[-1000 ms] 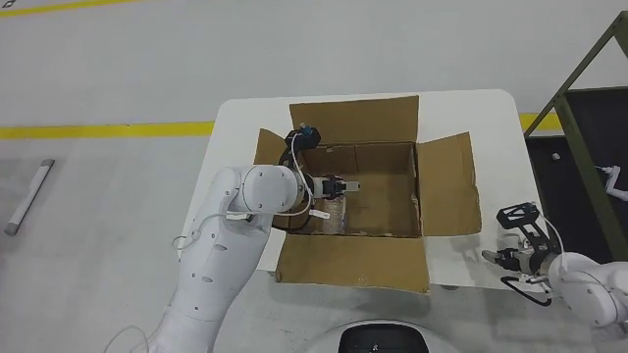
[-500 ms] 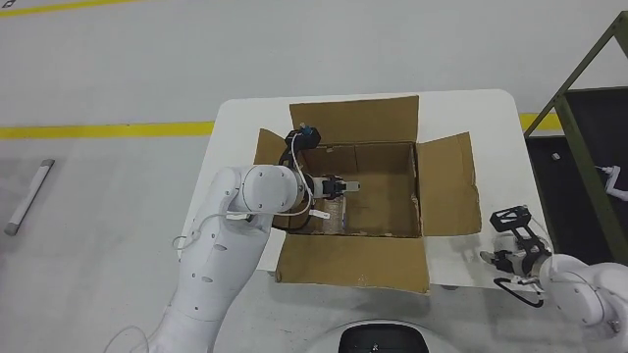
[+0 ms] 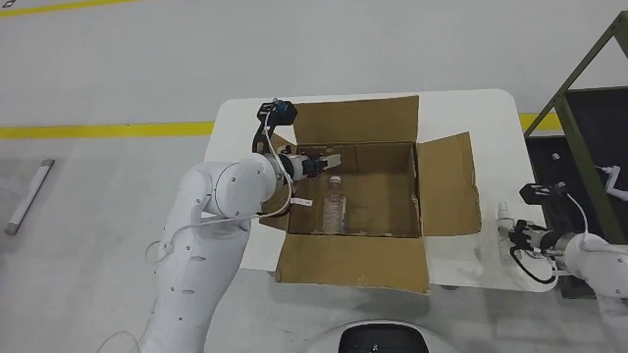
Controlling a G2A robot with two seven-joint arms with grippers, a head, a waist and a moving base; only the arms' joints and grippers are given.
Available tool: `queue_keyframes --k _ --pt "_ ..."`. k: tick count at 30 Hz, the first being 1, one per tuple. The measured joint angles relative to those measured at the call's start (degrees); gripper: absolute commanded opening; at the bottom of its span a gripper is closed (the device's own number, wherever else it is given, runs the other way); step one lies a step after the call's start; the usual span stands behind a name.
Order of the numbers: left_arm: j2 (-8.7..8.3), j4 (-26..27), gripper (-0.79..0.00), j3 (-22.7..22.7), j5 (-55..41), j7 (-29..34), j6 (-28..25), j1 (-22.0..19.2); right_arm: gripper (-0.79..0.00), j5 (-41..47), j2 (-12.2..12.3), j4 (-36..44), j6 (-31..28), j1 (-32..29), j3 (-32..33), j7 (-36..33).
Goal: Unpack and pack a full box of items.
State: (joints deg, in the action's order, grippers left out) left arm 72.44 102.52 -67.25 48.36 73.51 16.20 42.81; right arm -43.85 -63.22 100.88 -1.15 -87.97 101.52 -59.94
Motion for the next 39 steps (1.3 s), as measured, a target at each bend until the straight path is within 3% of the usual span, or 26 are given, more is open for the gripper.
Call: queue_keyframes --k 12,22,28,33,39 --pt "-2.55 9.04 0.000 -10.91 14.35 4.69 1.74 4.91 -0.785 24.19 0.19 -0.79 -0.13 3.75 8.29 2.92" --pt "-3.87 9.91 0.000 -18.09 22.34 6.61 1.11 8.52 -0.785 41.81 0.68 6.90 -0.93 6.22 10.49 -0.80" --pt "-4.16 8.02 0.000 -19.78 23.98 7.92 1.08 9.14 -0.785 47.61 0.72 10.42 0.30 8.81 3.69 -2.25" --pt "-4.18 7.39 0.000 -19.66 23.58 8.61 0.53 9.35 -0.785 42.20 0.69 12.87 2.23 11.70 -6.08 -1.31" --pt "-4.18 7.41 0.000 -19.67 23.60 8.59 0.55 9.34 -0.785 35.08 0.15 9.44 4.35 15.72 -19.23 0.89"
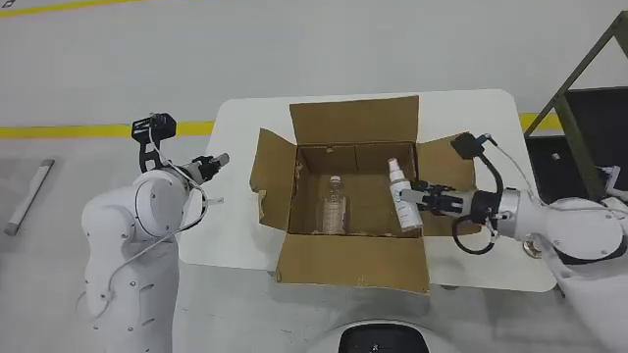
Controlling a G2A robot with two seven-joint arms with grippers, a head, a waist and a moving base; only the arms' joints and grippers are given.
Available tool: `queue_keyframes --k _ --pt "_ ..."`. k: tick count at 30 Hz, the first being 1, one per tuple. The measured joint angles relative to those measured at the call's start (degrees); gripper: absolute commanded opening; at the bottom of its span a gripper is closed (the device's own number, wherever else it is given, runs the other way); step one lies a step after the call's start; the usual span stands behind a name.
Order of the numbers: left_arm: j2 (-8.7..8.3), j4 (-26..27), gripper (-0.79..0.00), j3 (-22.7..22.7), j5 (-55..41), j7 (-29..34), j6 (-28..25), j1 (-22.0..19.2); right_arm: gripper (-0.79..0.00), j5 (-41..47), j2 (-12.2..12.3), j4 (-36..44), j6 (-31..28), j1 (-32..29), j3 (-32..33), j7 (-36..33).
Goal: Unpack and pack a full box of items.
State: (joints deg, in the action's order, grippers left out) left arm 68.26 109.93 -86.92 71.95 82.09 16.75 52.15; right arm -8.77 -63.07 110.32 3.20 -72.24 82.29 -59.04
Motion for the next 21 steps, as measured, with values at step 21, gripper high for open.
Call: queue_keyframes --k 21 --pt "0.00 0.00 0.000 0.00 0.00 0.00 0.00 0.00 -0.785 -3.18 -0.90 -3.64 2.57 2.56 -5.19 10.66"
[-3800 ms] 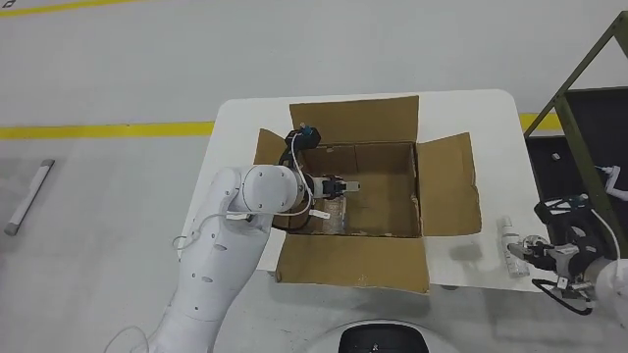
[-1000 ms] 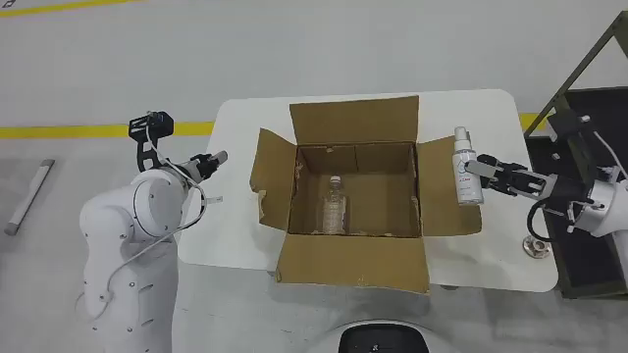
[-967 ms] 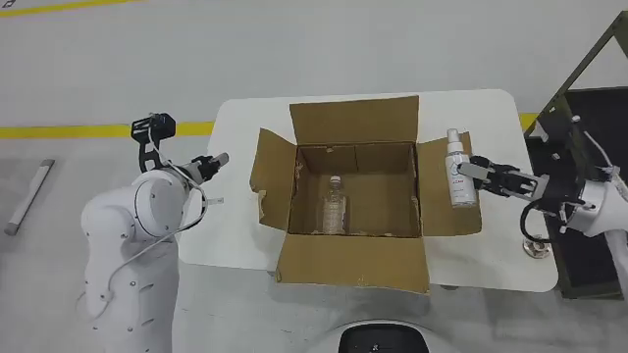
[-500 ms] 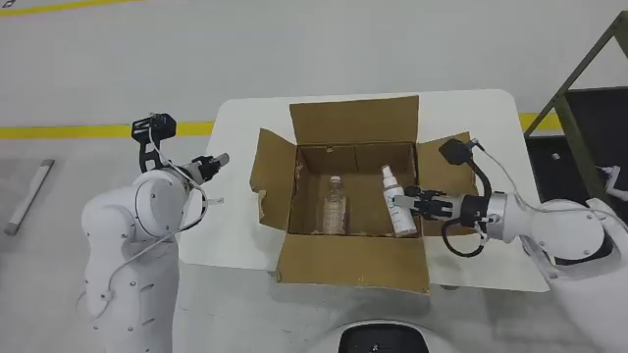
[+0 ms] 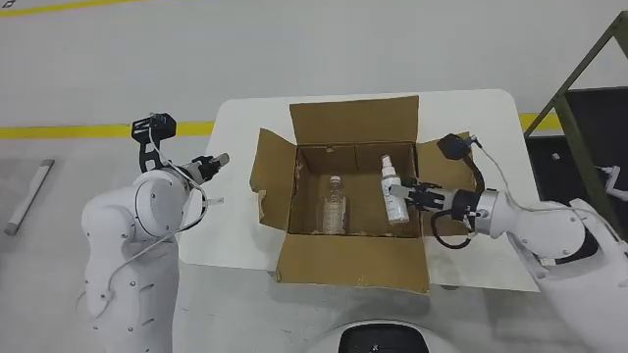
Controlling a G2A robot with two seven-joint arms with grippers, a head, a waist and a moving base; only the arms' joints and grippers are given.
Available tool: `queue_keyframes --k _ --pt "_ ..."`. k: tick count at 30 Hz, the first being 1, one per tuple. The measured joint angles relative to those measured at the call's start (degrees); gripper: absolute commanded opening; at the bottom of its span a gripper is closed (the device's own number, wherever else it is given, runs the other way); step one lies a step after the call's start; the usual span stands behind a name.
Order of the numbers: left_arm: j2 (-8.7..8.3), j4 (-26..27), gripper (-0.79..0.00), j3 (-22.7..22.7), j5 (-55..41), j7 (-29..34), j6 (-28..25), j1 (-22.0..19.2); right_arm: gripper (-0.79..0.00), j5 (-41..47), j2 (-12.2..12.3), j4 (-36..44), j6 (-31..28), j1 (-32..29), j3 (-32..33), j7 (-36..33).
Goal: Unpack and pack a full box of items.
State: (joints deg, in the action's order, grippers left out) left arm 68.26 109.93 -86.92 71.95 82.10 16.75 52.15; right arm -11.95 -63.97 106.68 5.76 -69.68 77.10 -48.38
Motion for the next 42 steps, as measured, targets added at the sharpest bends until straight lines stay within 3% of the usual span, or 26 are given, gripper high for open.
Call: queue_keyframes --k 5,11,20,21,22,24,28,34,36,40,42 --pt "0.00 0.00 0.000 0.00 0.00 0.00 0.00 0.00 -0.785 -4.03 -1.87 -6.99 3.43 7.20 -9.79 7.58" --pt "0.00 0.00 0.000 0.00 0.00 0.00 0.00 0.00 -0.785 -4.09 -6.15 -19.36 8.56 17.82 -24.41 14.76" --pt "0.00 0.00 0.000 0.00 0.00 0.00 0.00 0.00 -0.785 -1.14 -12.25 -31.82 12.76 27.63 -36.78 19.89" --pt "0.00 0.00 0.000 0.00 0.00 0.00 0.00 0.00 -0.745 -0.91 -12.75 -32.67 12.88 28.18 -37.52 20.11" --pt "0.00 0.00 0.000 0.00 0.00 0.00 0.00 0.00 -0.634 -0.73 -13.22 -33.48 12.92 28.70 -38.19 20.25" --pt "0.00 0.00 0.000 0.00 0.00 0.00 0.00 0.00 -0.483 -0.58 -14.22 -35.09 12.72 29.82 -39.58 20.48" --pt "0.00 0.00 0.000 0.00 0.00 0.00 0.00 0.00 -0.416 -0.05 -15.78 -37.45 12.01 31.21 -41.27 20.52" --pt "0.00 0.00 0.000 0.00 0.00 0.00 0.00 0.00 -0.175 0.04 -16.66 -39.16 10.91 31.69 -41.07 19.55" --pt "0.00 0.00 0.000 0.00 0.00 0.00 0.00 0.00 -0.219 -0.14 -16.58 -38.65 10.62 31.25 -40.35 19.24" --pt "0.00 0.00 0.000 0.00 0.00 0.00 0.00 0.00 -0.209 -0.98 -15.67 -35.39 10.28 29.68 -37.53 18.64" --pt "0.00 0.00 0.000 0.00 0.00 0.00 0.00 0.00 -0.163 -1.49 -14.65 -32.18 10.19 28.03 -34.90 17.88"
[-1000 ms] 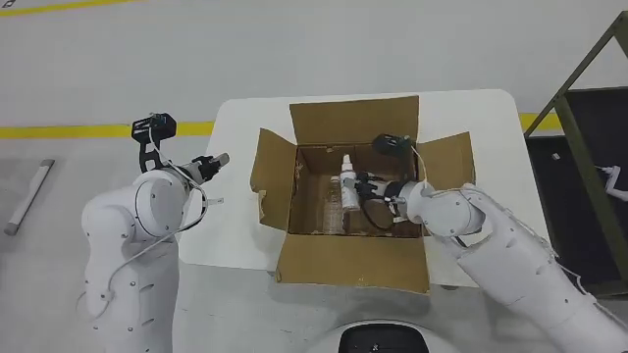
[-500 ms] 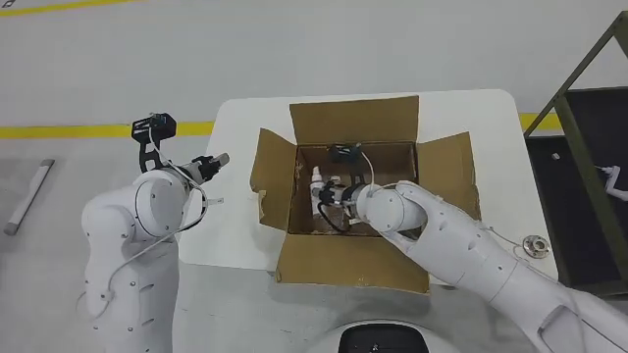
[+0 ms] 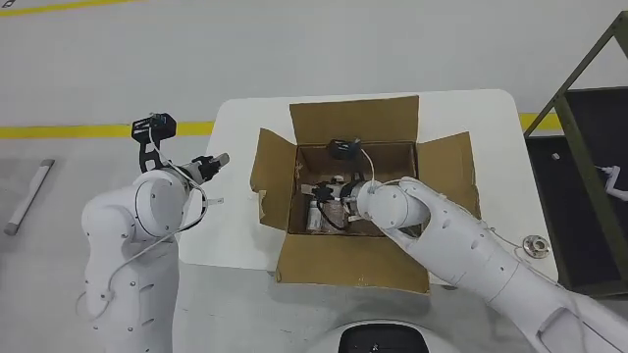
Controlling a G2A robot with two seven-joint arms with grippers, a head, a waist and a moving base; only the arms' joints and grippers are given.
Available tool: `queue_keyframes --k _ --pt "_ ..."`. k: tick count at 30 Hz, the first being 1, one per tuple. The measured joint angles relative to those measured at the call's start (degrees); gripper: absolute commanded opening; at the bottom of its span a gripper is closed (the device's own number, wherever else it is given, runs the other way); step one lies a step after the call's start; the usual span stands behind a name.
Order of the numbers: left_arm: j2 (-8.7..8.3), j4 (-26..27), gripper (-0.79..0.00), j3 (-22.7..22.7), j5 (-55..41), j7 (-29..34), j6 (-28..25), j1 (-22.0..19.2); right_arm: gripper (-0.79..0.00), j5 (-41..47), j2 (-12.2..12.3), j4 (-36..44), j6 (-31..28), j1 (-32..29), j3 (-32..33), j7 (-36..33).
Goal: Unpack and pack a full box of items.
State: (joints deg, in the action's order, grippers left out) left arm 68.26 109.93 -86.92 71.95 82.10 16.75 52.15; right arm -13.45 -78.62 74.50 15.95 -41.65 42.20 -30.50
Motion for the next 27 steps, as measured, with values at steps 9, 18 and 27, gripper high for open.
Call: queue_keyframes --k 9,18,27 --pt "0.00 0.00 0.000 0.00 0.00 0.00 0.00 0.00 -0.702 -7.61 6.21 21.38 1.79 -12.95 17.65 -7.03" --pt "0.00 0.00 0.000 0.00 0.00 0.00 0.00 0.00 -0.785 -23.45 11.39 44.82 -6.36 -28.53 42.42 -14.81" --pt "0.00 0.00 0.000 0.00 0.00 0.00 0.00 0.00 -0.785 -44.10 15.38 57.67 -18.58 -41.76 64.45 -49.86"
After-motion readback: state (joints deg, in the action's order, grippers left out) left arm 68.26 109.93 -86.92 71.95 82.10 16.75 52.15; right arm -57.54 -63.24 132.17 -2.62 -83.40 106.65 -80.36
